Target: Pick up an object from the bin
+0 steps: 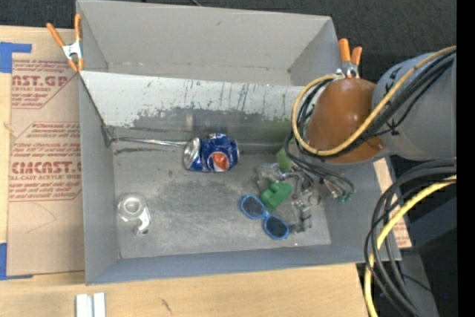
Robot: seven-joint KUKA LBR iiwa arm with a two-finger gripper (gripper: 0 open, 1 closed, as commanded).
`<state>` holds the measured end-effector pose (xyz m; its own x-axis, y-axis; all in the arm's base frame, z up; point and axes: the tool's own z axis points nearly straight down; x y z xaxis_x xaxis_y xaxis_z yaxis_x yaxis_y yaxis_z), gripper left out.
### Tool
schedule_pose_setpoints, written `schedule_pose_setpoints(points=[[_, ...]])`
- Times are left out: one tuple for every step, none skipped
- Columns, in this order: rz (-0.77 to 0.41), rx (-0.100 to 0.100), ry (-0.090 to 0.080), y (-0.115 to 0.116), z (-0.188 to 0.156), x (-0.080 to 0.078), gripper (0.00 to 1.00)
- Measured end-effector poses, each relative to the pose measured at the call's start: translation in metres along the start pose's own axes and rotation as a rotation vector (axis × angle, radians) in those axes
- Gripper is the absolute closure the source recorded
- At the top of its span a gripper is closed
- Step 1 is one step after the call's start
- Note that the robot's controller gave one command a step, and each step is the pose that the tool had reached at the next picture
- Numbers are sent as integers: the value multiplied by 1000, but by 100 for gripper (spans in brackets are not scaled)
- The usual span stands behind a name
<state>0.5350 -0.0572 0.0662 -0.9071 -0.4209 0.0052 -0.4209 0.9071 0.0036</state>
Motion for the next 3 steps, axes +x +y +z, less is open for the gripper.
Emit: schedule_pose_setpoints(points=[[0,3,-6,-1,-3,-2,100],[-26,9,-12,-19,-115,33,100],[-10,9,-16,-28,-181,6,100]])
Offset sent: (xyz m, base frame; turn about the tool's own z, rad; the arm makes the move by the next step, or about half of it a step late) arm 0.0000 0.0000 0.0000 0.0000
